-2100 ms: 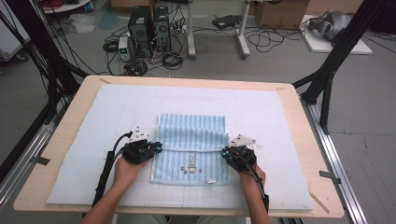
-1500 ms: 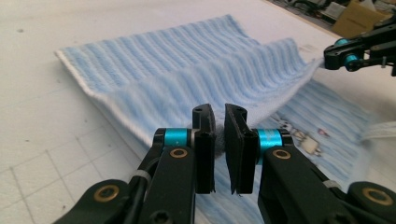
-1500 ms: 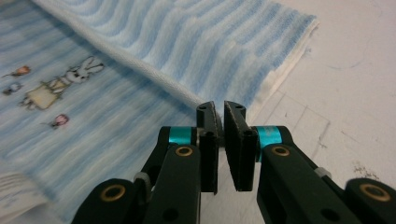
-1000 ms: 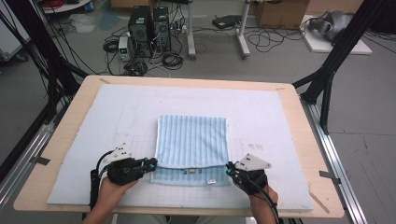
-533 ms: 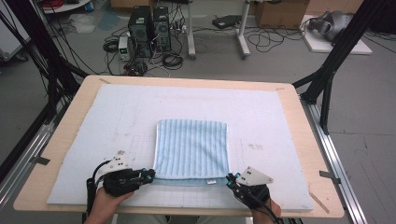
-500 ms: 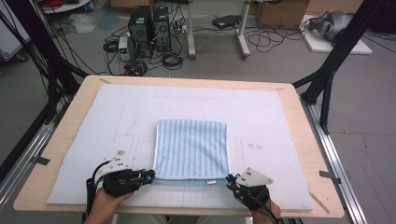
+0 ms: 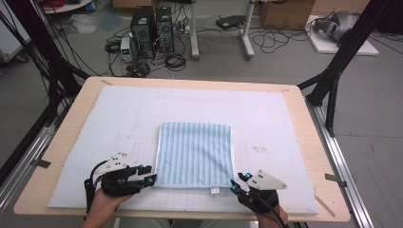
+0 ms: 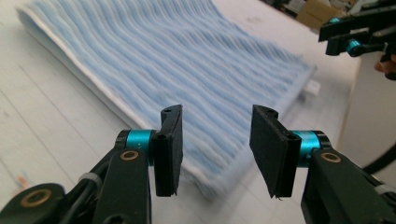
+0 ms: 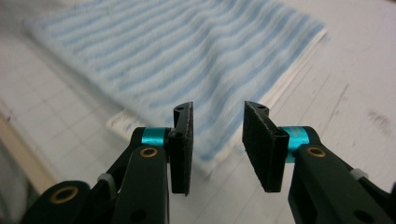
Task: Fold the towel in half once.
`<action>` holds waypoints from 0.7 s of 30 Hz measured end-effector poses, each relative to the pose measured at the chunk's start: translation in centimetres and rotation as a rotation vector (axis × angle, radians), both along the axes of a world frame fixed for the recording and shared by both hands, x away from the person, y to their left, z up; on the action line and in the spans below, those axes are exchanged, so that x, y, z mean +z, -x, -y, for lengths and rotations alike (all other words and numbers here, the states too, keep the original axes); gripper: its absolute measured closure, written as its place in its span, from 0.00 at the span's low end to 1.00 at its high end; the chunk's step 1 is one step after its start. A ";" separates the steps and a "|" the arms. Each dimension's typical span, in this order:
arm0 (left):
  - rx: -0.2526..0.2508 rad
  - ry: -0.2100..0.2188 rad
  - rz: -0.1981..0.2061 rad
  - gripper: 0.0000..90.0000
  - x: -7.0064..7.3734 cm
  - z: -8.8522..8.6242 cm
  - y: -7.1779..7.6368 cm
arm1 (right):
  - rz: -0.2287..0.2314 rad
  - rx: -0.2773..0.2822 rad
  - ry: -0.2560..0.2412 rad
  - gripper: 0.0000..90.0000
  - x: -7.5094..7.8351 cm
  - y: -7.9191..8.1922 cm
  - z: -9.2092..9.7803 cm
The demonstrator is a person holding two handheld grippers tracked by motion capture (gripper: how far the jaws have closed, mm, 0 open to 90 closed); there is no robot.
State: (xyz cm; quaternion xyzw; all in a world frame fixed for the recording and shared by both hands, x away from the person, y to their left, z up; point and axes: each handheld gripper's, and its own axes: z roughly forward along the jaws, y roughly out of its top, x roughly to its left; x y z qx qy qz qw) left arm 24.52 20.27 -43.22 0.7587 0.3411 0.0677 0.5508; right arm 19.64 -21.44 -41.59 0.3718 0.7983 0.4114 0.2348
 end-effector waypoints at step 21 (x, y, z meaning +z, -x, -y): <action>0.106 0.036 0.063 0.68 -0.1 0.8 -4.8 | -0.150 0.027 0.039 0.71 -2.0 -4.9 -1.2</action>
